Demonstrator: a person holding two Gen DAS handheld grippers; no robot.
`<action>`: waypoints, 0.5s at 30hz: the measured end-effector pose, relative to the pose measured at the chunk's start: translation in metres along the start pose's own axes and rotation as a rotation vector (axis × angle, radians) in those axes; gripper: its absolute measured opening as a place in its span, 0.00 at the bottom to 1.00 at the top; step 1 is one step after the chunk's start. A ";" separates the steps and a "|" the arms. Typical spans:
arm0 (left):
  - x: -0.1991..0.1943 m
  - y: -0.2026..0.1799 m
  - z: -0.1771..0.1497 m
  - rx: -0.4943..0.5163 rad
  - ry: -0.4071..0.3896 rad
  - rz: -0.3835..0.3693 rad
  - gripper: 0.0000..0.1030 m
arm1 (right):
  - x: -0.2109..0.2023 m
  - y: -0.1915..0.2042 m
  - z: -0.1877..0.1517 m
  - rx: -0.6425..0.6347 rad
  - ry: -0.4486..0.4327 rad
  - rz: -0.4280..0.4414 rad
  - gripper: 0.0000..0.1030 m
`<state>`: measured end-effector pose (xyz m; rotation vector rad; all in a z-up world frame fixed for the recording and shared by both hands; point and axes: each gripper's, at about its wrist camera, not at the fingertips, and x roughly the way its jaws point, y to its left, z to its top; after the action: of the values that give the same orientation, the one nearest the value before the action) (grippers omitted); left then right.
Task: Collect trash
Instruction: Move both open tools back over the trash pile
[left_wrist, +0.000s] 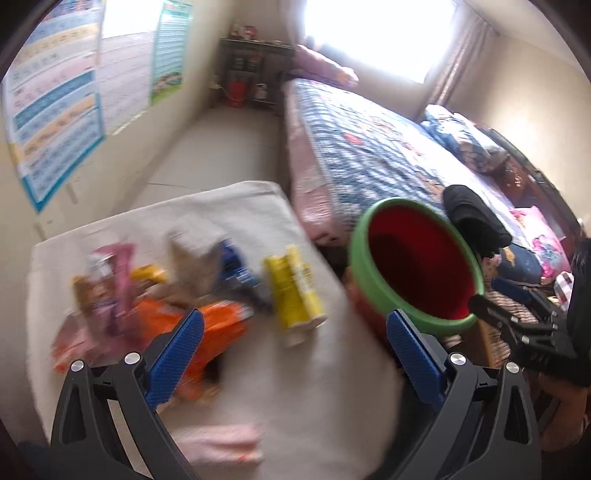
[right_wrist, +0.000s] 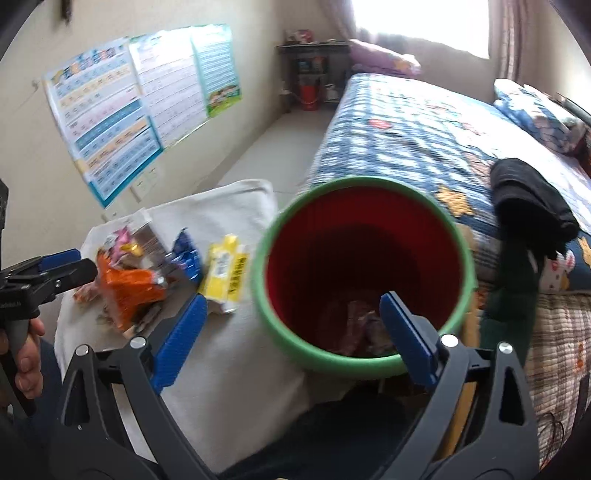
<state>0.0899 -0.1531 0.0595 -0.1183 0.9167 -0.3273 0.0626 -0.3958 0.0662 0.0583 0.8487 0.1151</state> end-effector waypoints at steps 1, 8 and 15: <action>-0.006 0.010 -0.006 -0.005 -0.001 0.015 0.92 | 0.003 0.009 -0.001 -0.013 0.006 0.011 0.90; -0.035 0.072 -0.039 -0.085 -0.007 0.092 0.92 | 0.017 0.060 -0.008 -0.081 0.033 0.068 0.93; -0.049 0.123 -0.067 -0.157 0.001 0.146 0.92 | 0.032 0.095 -0.013 -0.117 0.063 0.099 0.93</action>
<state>0.0370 -0.0179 0.0273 -0.1941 0.9458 -0.1197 0.0660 -0.2974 0.0434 -0.0133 0.9007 0.2608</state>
